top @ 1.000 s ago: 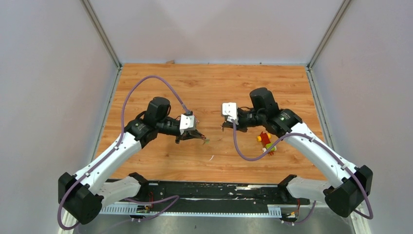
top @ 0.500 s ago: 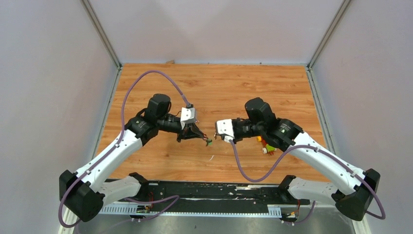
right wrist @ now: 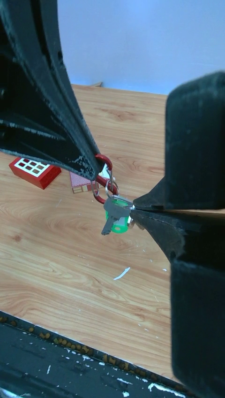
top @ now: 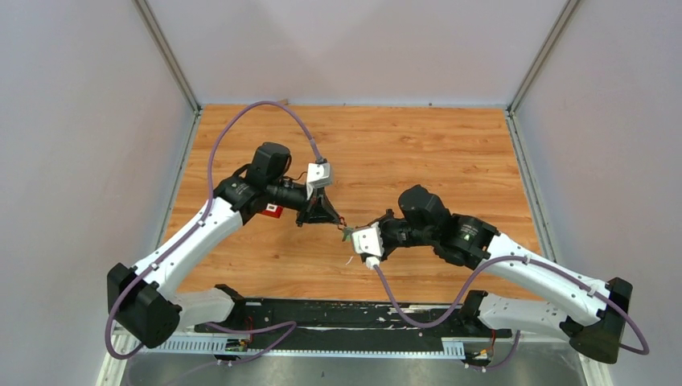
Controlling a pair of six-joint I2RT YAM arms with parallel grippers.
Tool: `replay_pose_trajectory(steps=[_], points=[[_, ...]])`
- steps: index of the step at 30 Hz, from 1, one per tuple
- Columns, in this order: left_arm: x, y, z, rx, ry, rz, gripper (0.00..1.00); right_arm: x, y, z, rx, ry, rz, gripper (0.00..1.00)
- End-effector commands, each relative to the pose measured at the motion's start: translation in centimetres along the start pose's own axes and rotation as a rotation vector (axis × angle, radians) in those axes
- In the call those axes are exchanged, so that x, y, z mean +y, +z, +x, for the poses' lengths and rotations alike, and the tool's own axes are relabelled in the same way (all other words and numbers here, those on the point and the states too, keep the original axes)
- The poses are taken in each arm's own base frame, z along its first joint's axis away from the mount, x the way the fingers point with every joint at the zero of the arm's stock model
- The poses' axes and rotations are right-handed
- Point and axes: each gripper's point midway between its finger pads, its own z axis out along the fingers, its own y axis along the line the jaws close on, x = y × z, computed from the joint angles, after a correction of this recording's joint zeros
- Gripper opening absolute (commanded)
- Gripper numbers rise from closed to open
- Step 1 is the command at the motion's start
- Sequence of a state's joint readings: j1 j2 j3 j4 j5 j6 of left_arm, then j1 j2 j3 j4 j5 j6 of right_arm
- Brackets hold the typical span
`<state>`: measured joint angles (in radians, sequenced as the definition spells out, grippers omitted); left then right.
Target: Put the keys on the keyring
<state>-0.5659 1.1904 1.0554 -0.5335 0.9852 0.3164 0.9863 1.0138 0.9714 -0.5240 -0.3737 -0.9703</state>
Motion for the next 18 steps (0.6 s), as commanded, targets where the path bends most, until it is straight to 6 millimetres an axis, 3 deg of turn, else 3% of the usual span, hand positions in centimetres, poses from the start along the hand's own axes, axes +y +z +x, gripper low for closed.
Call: replay_pose_trajectory(steps=[1, 9, 18], points=[[-0.8, -0.2, -0.8, 0.012, -0.041, 0.032, 0.00, -1.5, 0.1, -0.5, 0.016, -0.099, 0.100, 0.00], [-2.0, 0.0, 0.6, 0.054, -0.003, 0.051, 0.00, -1.5, -0.2, -1.0, 0.016, -0.140, 0.131, 0.00], [-1.9, -1.2, 1.0, 0.065, 0.183, -0.010, 0.00, -0.9, -0.5, -1.3, 0.010, -0.160, 0.090, 0.00]])
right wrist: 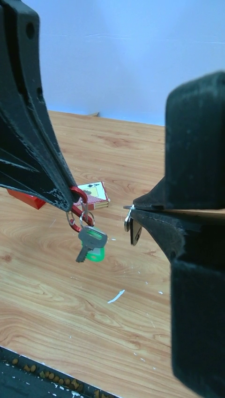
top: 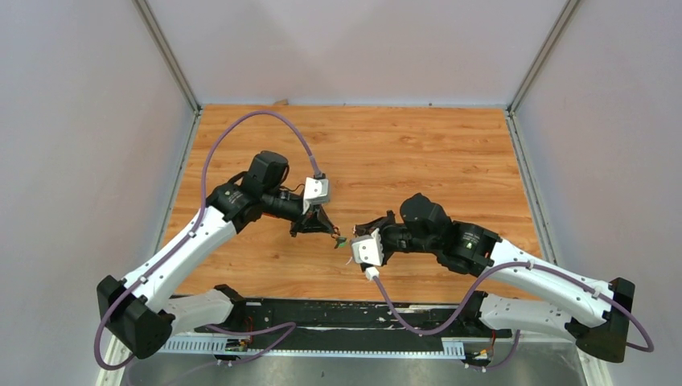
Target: Put the keys on the keyring
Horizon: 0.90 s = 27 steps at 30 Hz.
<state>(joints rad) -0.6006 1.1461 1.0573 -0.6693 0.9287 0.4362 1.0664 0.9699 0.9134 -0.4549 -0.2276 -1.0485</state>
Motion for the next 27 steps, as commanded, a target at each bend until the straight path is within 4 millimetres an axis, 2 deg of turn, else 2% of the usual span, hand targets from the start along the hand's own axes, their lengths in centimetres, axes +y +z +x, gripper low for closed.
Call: replay_pose_trajectory(steps=[1, 5, 10, 20, 27], points=[[-0.4, -0.7, -0.5, -0.012, 0.122, -0.012, 0.00, -0.7, -0.3, -1.2, -0.032, -0.032, 0.009, 0.00], [-1.4, -0.3, 0.0, 0.037, 0.118, 0.060, 0.00, -0.5, 0.3, -1.0, -0.012, -0.061, 0.001, 0.00], [-1.6, 0.1, 1.2, 0.111, 0.060, 0.094, 0.00, -0.7, 0.5, -1.1, -0.008, -0.095, 0.028, 0.00], [-1.6, 0.7, -1.5, 0.003, -0.008, 0.089, 0.00, 0.4, 1.0, -1.2, -0.025, -0.120, 0.031, 0.00], [-1.3, 1.1, -1.5, -0.011, -0.028, 0.080, 0.00, 0.7, 1.4, -1.6, -0.032, -0.136, 0.047, 0.00]])
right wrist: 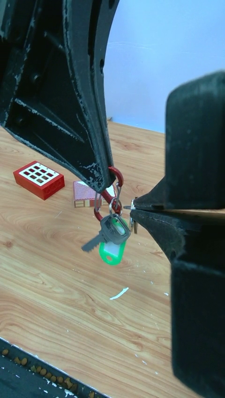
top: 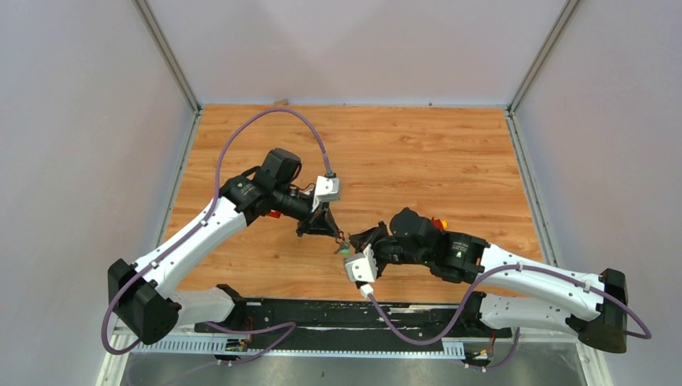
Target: Put the keys on the keyring
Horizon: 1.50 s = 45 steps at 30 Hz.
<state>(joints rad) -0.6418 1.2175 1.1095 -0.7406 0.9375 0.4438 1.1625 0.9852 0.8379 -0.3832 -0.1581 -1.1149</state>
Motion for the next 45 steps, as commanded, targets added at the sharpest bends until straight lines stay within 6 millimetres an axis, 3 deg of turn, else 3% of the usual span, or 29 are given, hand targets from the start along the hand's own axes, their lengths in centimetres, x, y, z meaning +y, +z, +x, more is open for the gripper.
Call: replay_pose_trajectory(steps=[1, 23, 45], points=[[-0.5, -0.1, -1.8, -0.064, 0.021, 0.012, 0.00, -1.7, -0.3, -1.0, -0.025, -0.030, 0.081, 0.00], [-1.1, 0.4, -0.7, -0.064, 0.034, 0.042, 0.00, -2.6, -1.0, -0.4, 0.024, -0.070, 0.155, 0.00], [-1.0, 0.3, -1.3, -0.084, 0.038, 0.026, 0.00, -0.6, -0.4, -0.6, 0.006, -0.092, 0.061, 0.00]])
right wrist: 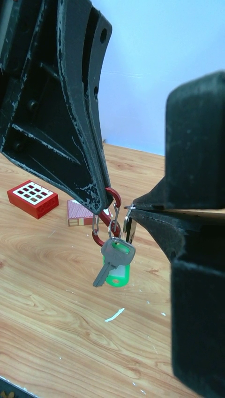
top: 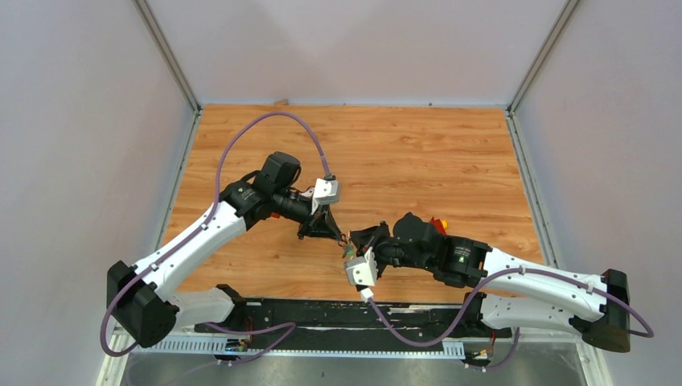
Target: Put the keys on the keyring
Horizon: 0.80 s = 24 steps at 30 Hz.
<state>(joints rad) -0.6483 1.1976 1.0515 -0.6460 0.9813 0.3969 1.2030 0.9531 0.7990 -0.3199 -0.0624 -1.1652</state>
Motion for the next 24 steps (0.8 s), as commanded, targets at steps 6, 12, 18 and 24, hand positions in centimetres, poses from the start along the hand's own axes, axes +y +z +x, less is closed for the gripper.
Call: replay_pose_trajectory(steps=[6, 12, 18, 24], points=[[-0.45, -0.20, -1.06, -0.034, 0.027, -0.002, 0.00, 0.18, 0.01, -0.83, -0.036, -0.008, -0.013, 0.00], [-0.29, -0.02, -0.77, -0.030, 0.017, 0.001, 0.00, -0.04, 0.16, -0.94, -0.035, -0.009, 0.003, 0.00], [-0.21, 0.09, -0.65, -0.027, 0.008, 0.002, 0.00, -0.04, 0.17, -1.05, -0.037, -0.011, 0.009, 0.00], [-0.24, 0.17, -0.55, -0.028, 0.002, 0.007, 0.00, -0.05, 0.40, -1.03, -0.032, -0.017, 0.020, 0.00]])
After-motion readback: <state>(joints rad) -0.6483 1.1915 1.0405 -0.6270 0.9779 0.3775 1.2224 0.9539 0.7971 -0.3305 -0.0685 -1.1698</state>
